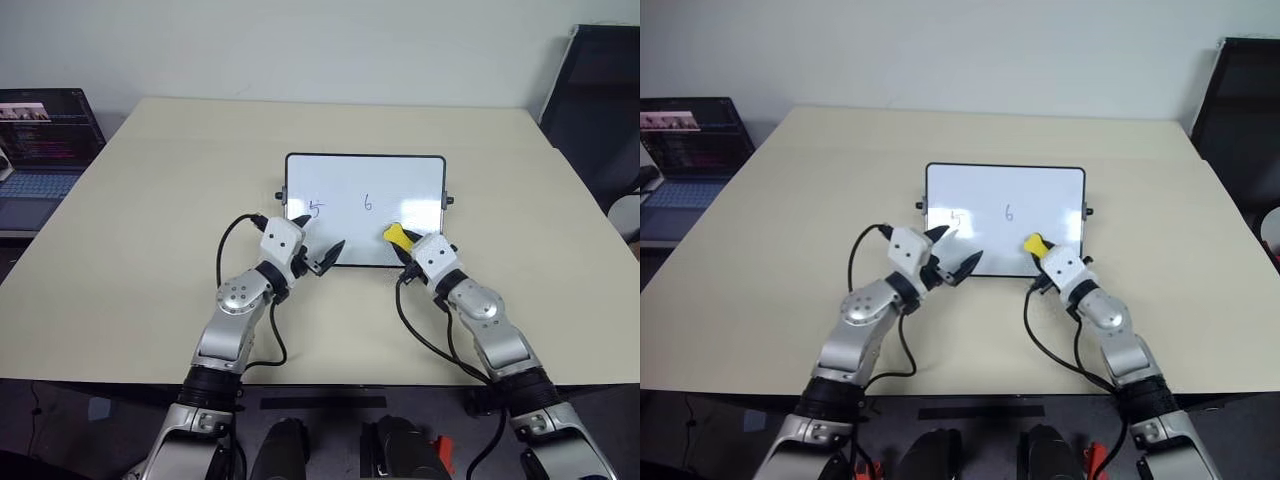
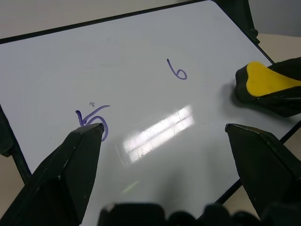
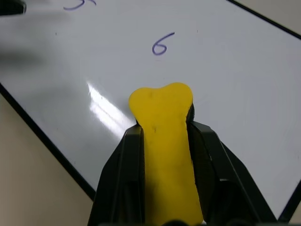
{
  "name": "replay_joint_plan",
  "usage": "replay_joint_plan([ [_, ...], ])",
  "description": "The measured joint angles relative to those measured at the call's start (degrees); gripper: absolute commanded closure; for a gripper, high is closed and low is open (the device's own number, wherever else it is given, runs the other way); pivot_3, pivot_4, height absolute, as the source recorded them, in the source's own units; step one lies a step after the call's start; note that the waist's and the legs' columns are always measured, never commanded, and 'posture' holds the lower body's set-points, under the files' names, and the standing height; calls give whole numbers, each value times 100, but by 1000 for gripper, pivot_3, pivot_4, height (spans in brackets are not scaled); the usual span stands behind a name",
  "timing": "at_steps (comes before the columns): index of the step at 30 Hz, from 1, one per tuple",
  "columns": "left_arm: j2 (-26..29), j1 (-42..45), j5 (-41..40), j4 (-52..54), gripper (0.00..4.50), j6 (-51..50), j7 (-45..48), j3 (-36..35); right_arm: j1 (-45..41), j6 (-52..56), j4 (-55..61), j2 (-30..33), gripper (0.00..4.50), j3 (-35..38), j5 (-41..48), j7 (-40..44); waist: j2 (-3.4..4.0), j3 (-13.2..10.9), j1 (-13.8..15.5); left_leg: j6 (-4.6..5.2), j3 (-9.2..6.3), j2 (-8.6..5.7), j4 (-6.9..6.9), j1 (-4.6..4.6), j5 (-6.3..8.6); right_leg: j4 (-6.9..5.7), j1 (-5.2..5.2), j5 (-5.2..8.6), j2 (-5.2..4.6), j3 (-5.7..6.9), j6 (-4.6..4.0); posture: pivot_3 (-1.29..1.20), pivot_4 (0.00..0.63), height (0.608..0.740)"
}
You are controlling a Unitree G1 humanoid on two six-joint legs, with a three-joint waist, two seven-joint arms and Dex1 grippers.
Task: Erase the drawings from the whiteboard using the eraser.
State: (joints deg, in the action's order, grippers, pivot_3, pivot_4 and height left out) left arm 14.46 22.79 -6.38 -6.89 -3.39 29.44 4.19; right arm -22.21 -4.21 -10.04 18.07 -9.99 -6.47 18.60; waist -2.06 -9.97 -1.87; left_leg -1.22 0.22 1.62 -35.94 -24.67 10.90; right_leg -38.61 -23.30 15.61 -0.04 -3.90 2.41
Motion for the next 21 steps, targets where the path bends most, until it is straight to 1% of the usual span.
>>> replay_joint_plan([
  [5,83,-6,-3,61,0,-9,1,-6,1,684,348,-268,3485,356,216,-220,0,0,7,0,0,-2,-1,0,0,-1,0,-14,-4,-2,-23,0,150,740],
  [8,98,-6,-4,61,0,-15,1,-6,0,1411,578,-533,3485,636,365,-455,0,0,5,0,-2,1,0,0,0,-3,0,-15,-2,0,-25,0,150,740],
  [10,98,-5,-5,61,0,-18,2,-6,2,1734,662,-631,3485,669,433,-522,0,0,2,0,-1,1,0,0,0,-2,0,-15,-2,0,-26,0,150,740],
  [14,98,0,-5,60,0,-24,6,-5,10,1991,876,-711,3485,667,439,-573,1,-1,3,0,1,-2,0,0,0,-2,0,-15,-3,-1,-25,0,150,740],
  [21,98,13,-7,60,0,-36,11,-5,56,2055,982,-696,3485,668,438,-591,1,0,2,0,1,-1,0,0,0,-2,0,-12,-2,0,-21,0,150,740],
])
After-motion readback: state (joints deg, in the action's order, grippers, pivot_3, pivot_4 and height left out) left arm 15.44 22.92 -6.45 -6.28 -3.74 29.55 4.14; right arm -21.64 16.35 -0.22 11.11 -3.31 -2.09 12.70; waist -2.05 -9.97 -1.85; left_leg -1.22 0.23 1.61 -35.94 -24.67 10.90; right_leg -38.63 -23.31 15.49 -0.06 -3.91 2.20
